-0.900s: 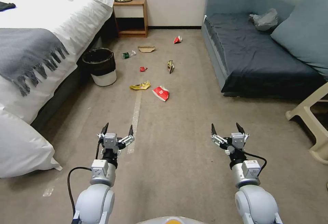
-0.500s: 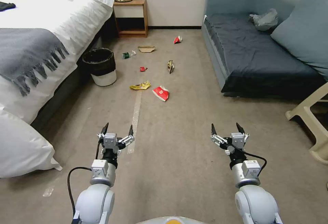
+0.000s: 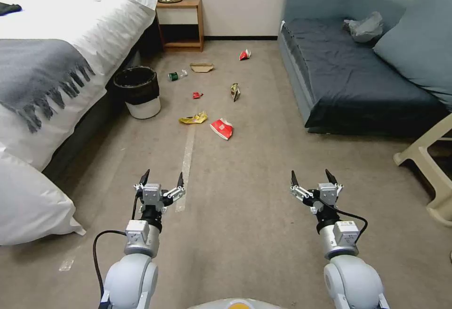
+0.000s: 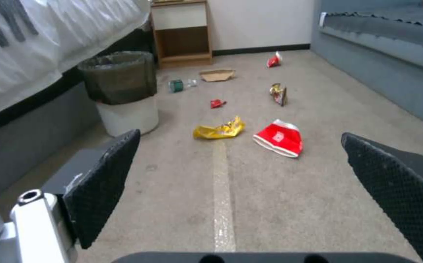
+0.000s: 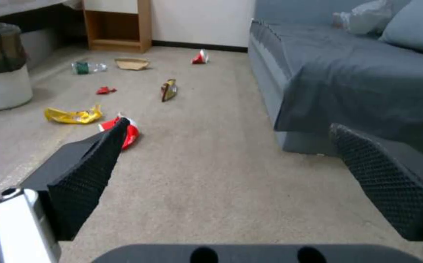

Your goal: Pick up the trash can from the floor.

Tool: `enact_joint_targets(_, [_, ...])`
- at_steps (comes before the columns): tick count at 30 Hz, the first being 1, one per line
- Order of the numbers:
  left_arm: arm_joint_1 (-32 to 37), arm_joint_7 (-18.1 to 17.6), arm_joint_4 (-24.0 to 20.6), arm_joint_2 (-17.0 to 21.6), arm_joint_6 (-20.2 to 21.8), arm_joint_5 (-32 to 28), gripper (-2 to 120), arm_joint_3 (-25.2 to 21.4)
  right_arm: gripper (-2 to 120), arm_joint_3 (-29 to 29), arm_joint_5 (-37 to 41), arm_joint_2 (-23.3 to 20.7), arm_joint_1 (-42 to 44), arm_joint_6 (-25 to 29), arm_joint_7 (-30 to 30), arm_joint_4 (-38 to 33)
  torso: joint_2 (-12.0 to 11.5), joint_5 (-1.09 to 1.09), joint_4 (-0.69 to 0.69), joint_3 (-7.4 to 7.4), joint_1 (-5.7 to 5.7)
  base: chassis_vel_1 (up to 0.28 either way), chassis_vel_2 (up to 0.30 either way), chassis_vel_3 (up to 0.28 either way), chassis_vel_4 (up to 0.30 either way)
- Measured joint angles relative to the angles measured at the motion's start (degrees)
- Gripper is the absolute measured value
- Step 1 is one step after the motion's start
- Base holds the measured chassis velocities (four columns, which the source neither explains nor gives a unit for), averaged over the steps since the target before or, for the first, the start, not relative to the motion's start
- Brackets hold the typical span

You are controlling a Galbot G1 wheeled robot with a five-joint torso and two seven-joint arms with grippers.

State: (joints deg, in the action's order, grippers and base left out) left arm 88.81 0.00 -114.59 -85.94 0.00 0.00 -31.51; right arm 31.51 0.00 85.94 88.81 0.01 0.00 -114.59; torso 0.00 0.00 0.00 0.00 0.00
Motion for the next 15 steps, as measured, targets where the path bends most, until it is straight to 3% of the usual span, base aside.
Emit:
enact_joint_targets(11, [0.1, 0.0, -0.3, 0.1, 0.0, -0.4, 100, -0.2, 100, 0.1, 0.1, 0.2, 1.3, 0.0, -0.6, -1.1, 0.0, 0.01, 0.02, 0.00, 0.00, 0.000, 0.000, 0.000, 0.000])
enact_joint_targets(15, [1.7, -1.5, -3.1, 1.5, 0.9, -5.8, 100, -2.4, 100, 0.6, 0.6, 1.8, 7.8, 0.0, -4.4, -7.0, 0.0, 0.00, -0.01, 0.00, 0.00, 0.000, 0.000, 0.000, 0.000])
